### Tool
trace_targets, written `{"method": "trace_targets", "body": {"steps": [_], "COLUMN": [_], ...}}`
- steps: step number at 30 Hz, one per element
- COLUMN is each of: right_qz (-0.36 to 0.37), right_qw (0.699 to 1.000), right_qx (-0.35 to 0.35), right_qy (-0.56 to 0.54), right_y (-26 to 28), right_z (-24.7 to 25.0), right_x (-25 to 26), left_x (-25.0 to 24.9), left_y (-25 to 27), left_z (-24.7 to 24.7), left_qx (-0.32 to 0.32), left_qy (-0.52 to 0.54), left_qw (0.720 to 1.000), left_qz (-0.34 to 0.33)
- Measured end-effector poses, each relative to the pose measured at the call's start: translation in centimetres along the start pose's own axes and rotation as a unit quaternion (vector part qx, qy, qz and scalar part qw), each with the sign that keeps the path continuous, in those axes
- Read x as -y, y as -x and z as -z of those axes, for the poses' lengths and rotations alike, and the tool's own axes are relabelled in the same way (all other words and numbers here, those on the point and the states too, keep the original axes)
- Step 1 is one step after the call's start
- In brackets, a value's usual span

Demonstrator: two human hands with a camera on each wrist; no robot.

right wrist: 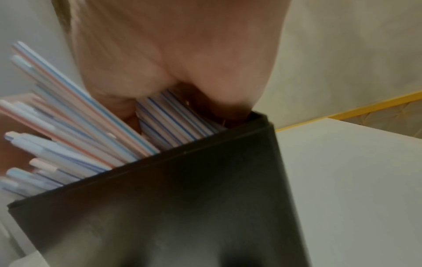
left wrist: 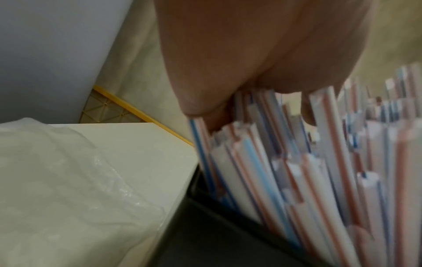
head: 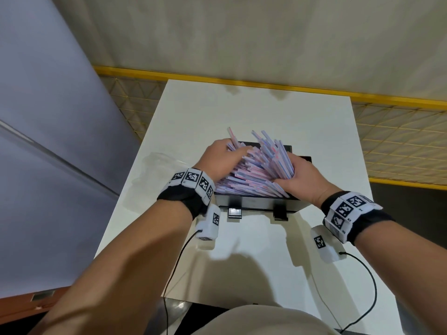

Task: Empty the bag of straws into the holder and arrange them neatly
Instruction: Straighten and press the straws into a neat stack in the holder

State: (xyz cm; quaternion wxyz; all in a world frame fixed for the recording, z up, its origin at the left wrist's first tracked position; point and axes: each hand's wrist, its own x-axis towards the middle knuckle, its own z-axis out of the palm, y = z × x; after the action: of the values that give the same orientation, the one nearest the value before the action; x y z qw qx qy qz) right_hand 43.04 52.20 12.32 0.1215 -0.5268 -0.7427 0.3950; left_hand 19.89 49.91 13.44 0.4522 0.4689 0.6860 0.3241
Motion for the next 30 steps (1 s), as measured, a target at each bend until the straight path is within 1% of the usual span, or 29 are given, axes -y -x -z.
{"method": "trace_targets", "body": {"steps": [5,8,10,12,13,14,17,20,25,27,30], "right_qz": [-0.002,0.003,0.015,0.031,0.033,0.03,0.006,-0.011,-0.007,-0.008,-0.005], "right_qw": [1.0,1.0,1.0,0.999,0.999,0.999,0.999,0.999,0.996,0.995,0.992], "right_qx": [0.002,0.02,0.011,-0.03,-0.04,-0.033,0.029,0.039,0.069,0.07,0.08], "right_qy": [-0.006,0.006,0.012,0.003,-0.003,-0.004,0.017,0.002,-0.058,-0.066,-0.101], "right_y": [0.1,0.0,0.0,0.2,0.4,0.4,0.6,0.5,0.7,0.7,1.0], "right_z": [1.0,1.0,0.9,0.7,0.6,0.4,0.0,0.6,1.4,1.5,1.5], "right_x": [-0.1,-0.4,-0.4,0.0,0.2,0.2,0.1,0.5,1.3,1.1,0.7], "left_x": [-0.7,-0.2,0.7,1.3,1.6,1.8,2.3,2.7,3.3,3.4,3.3], "left_y": [1.2,1.1,0.8,0.9,0.9,0.9,0.8,0.8,0.9,1.2,1.6], "left_z": [1.3,2.1,2.4,2.4,2.2,2.1,2.1,2.5,3.0,3.0,3.0], "left_qx": [-0.062,-0.094,-0.107,-0.112,-0.114,-0.116,-0.111,-0.111,-0.113,-0.137,-0.195], "left_qy": [0.007,-0.036,-0.052,-0.039,-0.03,-0.02,0.045,0.082,0.031,0.003,-0.037], "left_qw": [0.997,0.993,0.991,0.992,0.992,0.993,0.993,0.99,0.993,0.99,0.978], "left_qz": [-0.054,-0.069,-0.06,-0.048,-0.039,-0.026,0.021,0.028,-0.003,-0.025,-0.068]}}
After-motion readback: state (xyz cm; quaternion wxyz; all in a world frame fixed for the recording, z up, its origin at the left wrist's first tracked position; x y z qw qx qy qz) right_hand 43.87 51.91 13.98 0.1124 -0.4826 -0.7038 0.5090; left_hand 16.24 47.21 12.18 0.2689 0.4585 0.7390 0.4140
